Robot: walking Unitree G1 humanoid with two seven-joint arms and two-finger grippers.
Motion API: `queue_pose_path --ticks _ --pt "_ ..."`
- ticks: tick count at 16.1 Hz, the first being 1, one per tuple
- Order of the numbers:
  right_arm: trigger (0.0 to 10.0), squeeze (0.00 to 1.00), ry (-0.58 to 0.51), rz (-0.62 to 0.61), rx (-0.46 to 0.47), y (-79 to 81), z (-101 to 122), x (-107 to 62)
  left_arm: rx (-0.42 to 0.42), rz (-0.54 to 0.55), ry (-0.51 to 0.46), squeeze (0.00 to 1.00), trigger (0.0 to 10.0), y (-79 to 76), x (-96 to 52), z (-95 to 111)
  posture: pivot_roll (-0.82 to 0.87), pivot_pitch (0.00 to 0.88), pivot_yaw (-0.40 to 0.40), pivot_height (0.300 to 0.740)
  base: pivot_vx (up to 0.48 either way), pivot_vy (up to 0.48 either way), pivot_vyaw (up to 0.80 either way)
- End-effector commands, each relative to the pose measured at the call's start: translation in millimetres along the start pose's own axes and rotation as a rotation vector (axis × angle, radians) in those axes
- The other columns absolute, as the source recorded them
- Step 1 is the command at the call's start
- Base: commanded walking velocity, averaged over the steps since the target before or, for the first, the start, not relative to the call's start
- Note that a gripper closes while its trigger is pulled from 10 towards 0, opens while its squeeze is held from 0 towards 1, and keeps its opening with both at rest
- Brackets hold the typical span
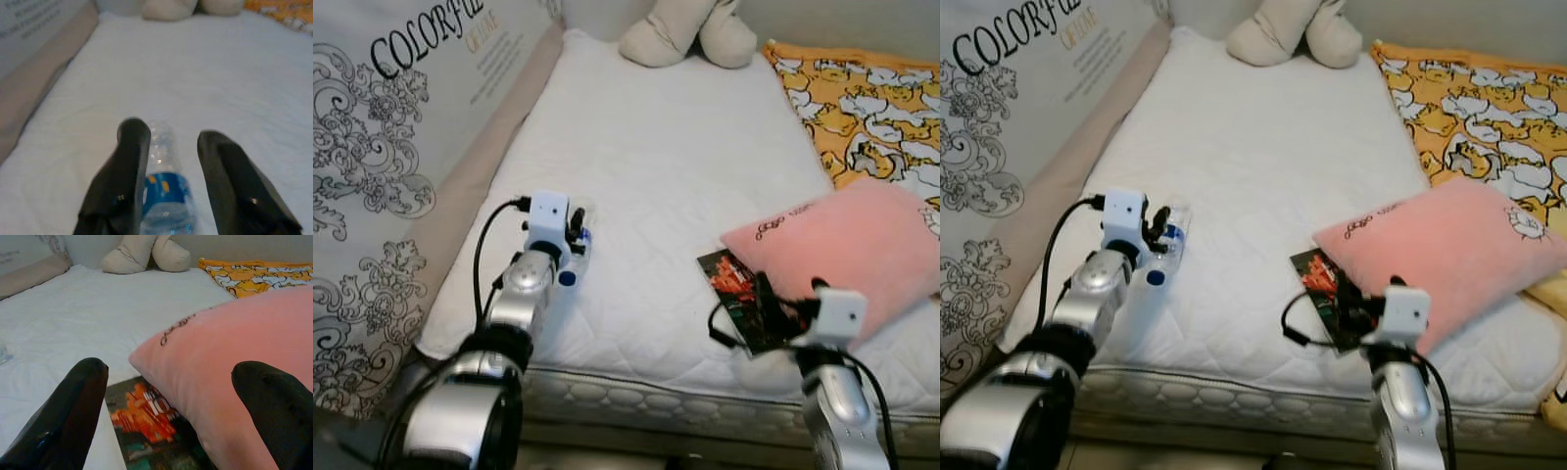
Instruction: Clean up the room
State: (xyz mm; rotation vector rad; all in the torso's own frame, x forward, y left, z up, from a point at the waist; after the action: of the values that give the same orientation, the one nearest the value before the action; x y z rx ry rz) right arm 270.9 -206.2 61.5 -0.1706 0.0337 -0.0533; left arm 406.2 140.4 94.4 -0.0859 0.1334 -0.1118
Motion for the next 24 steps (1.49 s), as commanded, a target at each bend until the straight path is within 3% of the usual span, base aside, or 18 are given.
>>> queue_pose_path --ticks 1,6,10,15,18,23,24 --pt "10.0 0.00 -0.017 0.005 0.011 -1.7 5.7 -1.3 0.021 0.007 0.027 1.00 10.0 -0.7 2.4 -1.1 -0.17 0.000 0.022 0.740 0.000 0.000 0.00" --pt "10.0 0.00 0.002 0.021 0.010 -6.8 4.7 -14.6 0.029 -0.010 0.105 1.00 10.0 -7.9 7.8 -6.3 -0.22 0.000 0.032 0.740 0.000 0.000 0.00" --pt "10.0 0.00 -0.001 0.037 0.013 -3.8 9.3 -21.9 0.050 0.024 0.144 1.00 10.0 -2.8 9.9 -6.7 -0.26 0.000 0.045 0.740 0.000 0.000 0.00" --pt "10.0 0.00 0.035 0.143 0.026 3.7 7.6 -40.0 0.075 0.009 0.217 1.00 10.0 -3.9 10.3 -12.3 -0.29 0.000 0.036 0.740 0.000 0.000 0.00" --pt "10.0 0.00 0.078 0.244 0.041 13.8 6.3 -59.8 0.093 0.058 0.275 1.00 10.0 7.1 5.5 -23.8 -0.31 0.000 0.016 0.740 0.000 0.000 0.00" --pt "10.0 0.00 0.149 0.293 0.036 13.4 4.4 -85.4 0.101 0.117 0.325 1.00 10.0 23.2 -2.9 -38.1 -0.33 0.056 -0.034 0.740 0.000 0.000 0.00" --pt "10.0 0.00 0.157 0.302 0.033 13.2 5.8 -89.6 0.104 0.130 0.331 0.65 10.0 26.9 -4.3 -39.7 -0.33 0.070 -0.045 0.740 0.000 0.000 0.00"
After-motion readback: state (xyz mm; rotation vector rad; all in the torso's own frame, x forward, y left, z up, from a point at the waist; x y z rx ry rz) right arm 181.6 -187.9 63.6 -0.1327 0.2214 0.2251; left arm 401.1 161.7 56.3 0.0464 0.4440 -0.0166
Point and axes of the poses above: a point about 5 cm out from each wrist's last joint towards the gripper, its own x axis pointing out of the wrist towards the gripper, its own z axis along the axis of the wrist's last joint, y = z × x, the point moved 4 cm from there along x, pointing out of the wrist towards the gripper, and after that the axes turned 11 degrees about -x, right-handed, at the moved point
